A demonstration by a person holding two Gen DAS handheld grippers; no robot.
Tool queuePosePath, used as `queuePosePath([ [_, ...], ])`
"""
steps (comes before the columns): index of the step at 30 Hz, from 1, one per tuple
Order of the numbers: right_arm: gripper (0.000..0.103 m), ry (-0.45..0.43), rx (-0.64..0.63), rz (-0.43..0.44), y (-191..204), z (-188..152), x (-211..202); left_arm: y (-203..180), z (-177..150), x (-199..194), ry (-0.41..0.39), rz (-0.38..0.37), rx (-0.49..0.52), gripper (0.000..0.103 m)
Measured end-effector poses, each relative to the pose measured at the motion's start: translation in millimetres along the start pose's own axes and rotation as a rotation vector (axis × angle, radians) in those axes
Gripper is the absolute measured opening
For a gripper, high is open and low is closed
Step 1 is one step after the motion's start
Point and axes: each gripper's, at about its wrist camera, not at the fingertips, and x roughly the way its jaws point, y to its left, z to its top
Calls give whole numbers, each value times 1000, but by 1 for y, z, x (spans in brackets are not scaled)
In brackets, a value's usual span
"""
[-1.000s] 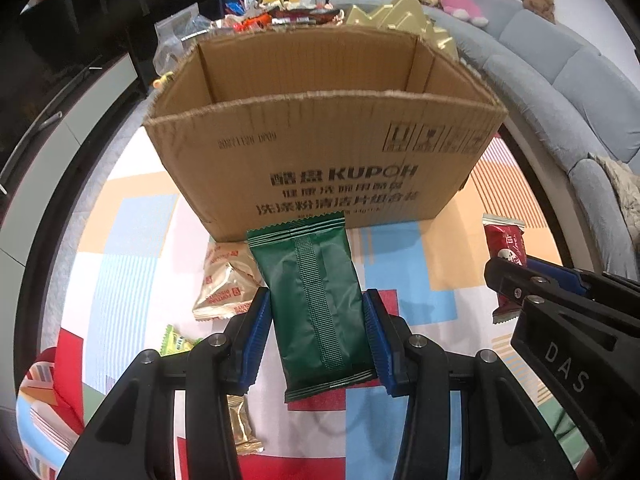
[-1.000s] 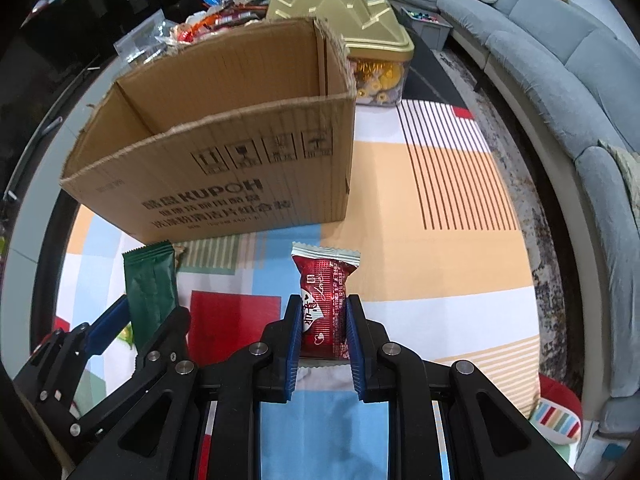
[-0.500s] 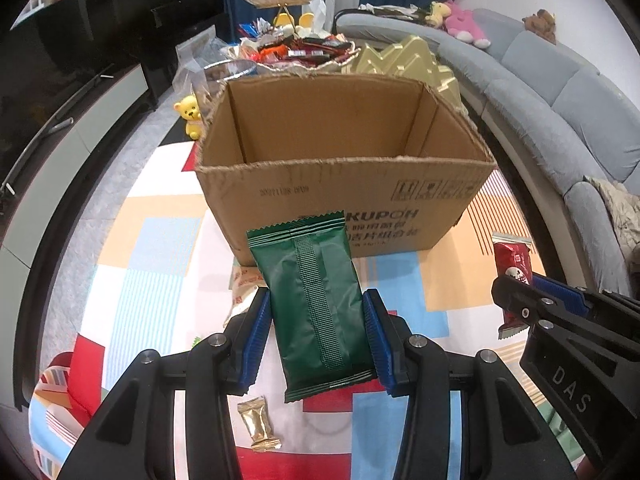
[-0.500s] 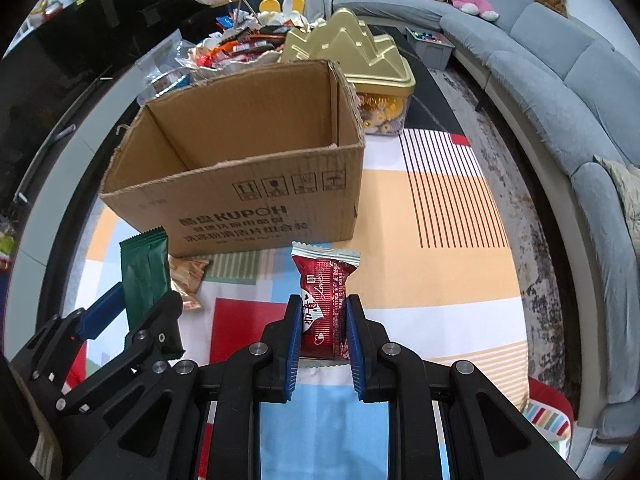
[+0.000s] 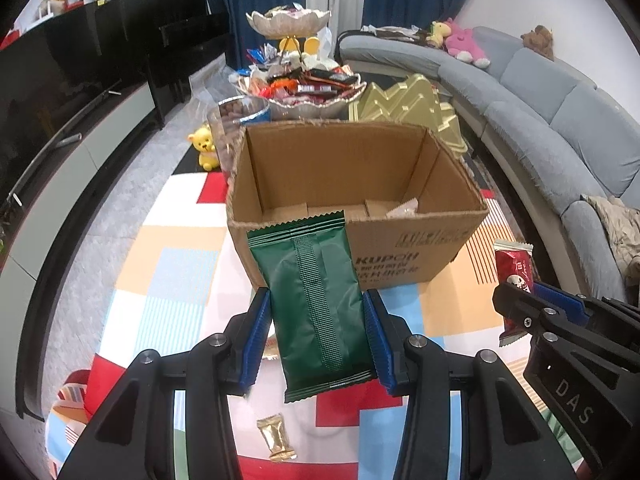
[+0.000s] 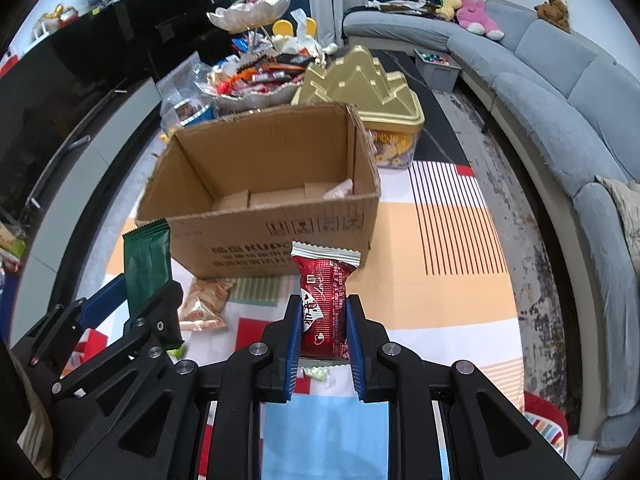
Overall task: Organize snacks
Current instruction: 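Carry the green packet and red candy with both tools over the cardboard box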
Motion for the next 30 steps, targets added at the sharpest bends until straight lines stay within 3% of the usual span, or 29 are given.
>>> queuePosePath([
  [18, 22, -104, -45, 34, 16, 34, -20, 10, 40, -12, -73, 4, 6, 45],
  [30, 22, -146, -85, 40, 27, 63, -12, 18, 71, 3, -90, 3, 2, 45],
])
